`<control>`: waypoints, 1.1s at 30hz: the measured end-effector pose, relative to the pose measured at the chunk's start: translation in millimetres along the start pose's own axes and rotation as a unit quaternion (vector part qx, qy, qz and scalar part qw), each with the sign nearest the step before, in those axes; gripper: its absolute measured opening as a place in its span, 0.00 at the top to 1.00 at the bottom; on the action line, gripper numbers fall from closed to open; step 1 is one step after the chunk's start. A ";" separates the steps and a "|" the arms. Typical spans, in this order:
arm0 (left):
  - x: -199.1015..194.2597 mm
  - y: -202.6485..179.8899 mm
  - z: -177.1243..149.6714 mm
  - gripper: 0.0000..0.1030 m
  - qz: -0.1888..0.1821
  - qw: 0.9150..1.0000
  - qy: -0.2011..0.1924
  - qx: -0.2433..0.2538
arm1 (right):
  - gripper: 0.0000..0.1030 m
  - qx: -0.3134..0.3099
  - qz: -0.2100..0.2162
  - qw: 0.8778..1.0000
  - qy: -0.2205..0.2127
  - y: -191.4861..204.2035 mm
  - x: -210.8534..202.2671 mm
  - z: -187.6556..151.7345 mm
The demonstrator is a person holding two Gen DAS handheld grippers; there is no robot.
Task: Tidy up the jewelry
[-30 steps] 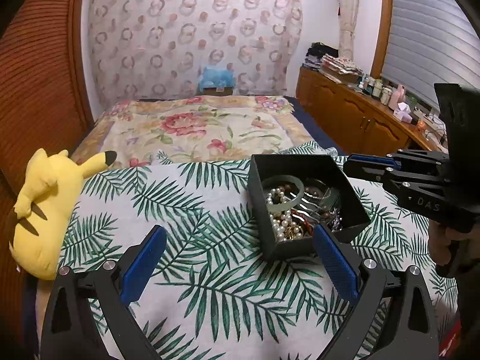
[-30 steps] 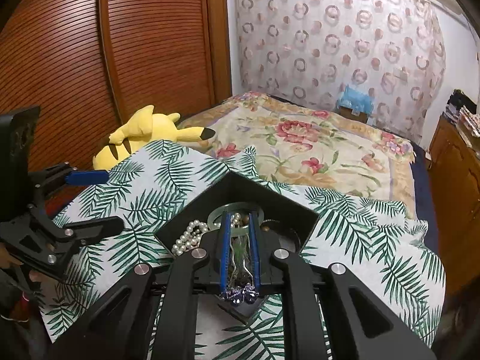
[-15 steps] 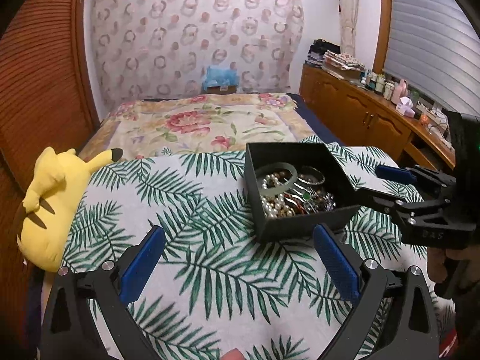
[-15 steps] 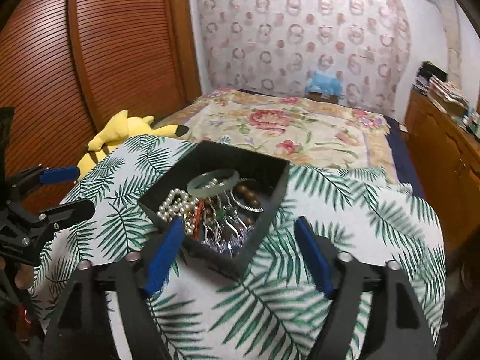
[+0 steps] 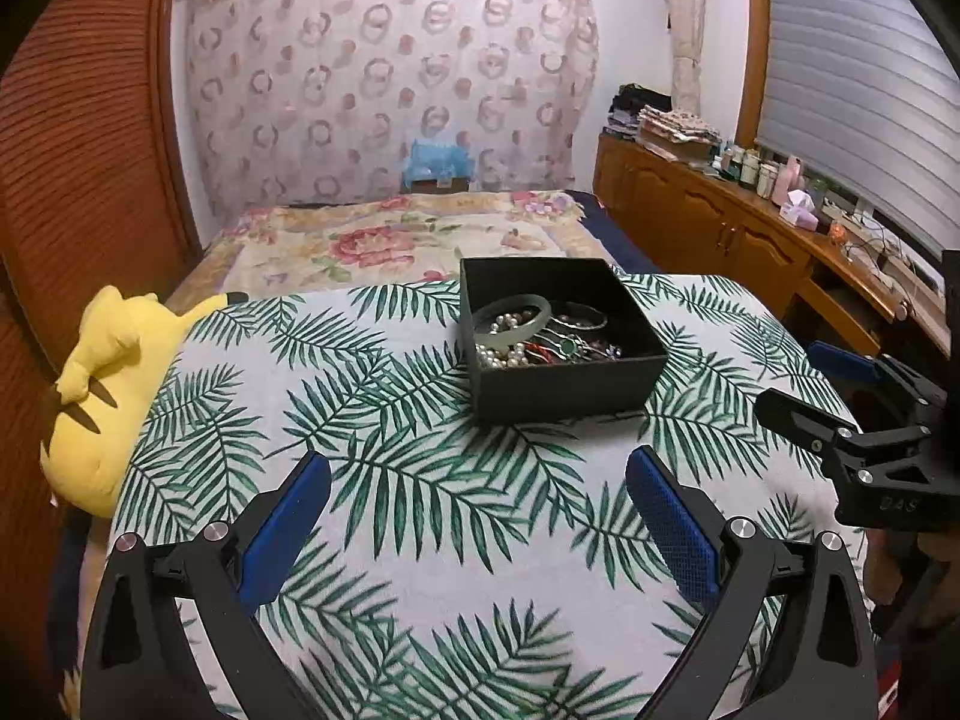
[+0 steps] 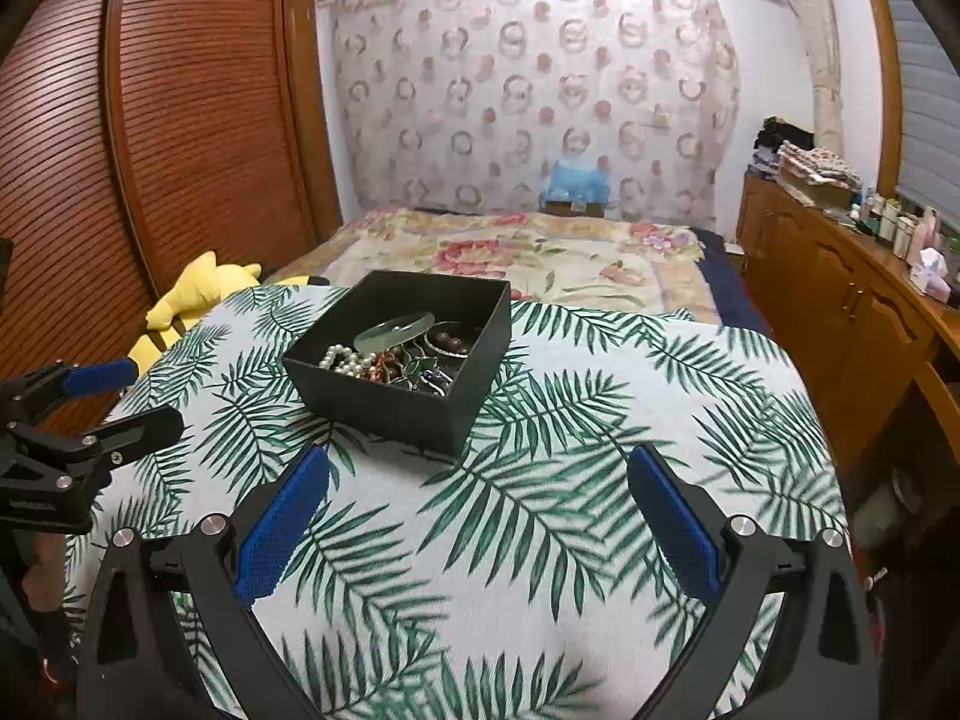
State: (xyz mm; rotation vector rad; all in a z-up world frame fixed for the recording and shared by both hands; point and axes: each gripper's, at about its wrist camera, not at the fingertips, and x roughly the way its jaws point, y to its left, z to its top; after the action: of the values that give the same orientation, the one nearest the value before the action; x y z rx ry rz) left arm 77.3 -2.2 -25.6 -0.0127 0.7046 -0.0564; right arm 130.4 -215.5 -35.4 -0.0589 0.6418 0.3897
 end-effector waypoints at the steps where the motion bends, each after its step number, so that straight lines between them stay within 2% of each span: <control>1: -2.2 -1.2 -0.6 0.08 0.001 1.000 -0.001 0.000 | 0.03 0.000 -0.002 1.000 -0.003 1.1 -4.4 -1.7; 9: -30.3 -10.0 -4.3 0.08 0.006 1.000 -0.025 0.007 | 0.03 0.010 -0.021 0.999 -0.036 8.5 -43.7 -11.8; 20: -82.6 -19.9 1.7 0.08 0.012 0.997 -0.077 0.016 | 0.03 0.012 -0.033 0.995 -0.096 16.1 -95.4 0.7; 27: -96.2 -24.7 4.7 0.08 0.015 0.995 -0.093 0.016 | 0.03 0.018 -0.035 0.993 -0.107 15.4 -107.7 2.3; 33: -96.0 -25.4 4.6 0.08 0.015 0.996 -0.092 0.014 | 0.03 0.019 -0.036 0.994 -0.105 14.9 -108.8 0.2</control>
State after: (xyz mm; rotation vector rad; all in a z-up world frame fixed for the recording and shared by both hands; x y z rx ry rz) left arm 6.2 -22.2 40.8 0.0193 0.5189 -0.0367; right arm 45.4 -238.2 30.3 -0.0037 0.4389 0.3092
